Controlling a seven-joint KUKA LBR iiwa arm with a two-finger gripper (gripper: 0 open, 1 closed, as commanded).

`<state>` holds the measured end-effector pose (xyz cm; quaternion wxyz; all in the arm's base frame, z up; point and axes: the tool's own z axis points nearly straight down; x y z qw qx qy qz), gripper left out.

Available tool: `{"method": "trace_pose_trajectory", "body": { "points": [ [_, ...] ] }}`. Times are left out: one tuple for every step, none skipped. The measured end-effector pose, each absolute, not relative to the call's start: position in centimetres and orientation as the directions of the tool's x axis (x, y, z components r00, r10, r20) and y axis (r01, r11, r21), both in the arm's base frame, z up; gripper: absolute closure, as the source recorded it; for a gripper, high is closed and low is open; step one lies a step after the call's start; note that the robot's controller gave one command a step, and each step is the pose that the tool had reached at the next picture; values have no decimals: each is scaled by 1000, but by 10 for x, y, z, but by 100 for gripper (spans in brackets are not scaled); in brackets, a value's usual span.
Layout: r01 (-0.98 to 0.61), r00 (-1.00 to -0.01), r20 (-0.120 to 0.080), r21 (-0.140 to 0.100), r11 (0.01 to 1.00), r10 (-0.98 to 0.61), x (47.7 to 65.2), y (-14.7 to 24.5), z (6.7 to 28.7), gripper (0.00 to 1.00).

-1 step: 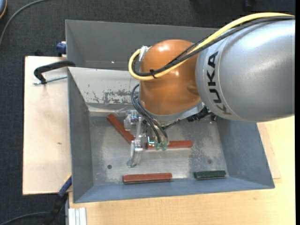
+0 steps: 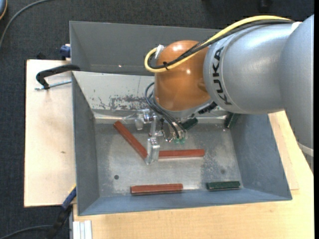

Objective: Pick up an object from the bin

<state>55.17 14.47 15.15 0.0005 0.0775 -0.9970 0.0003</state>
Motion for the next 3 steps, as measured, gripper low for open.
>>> {"method": "trace_pose_trajectory", "body": {
  "points": [
    [-217, -976, 7, -2, 976, -217, 551, 70, 66, 0],
    [-221, -975, -1, 1, 975, -221, 553, 75, 71, 100],
    [-623, -782, -12, -6, 782, -623, 566, 57, 296, 100]
  ]
}}
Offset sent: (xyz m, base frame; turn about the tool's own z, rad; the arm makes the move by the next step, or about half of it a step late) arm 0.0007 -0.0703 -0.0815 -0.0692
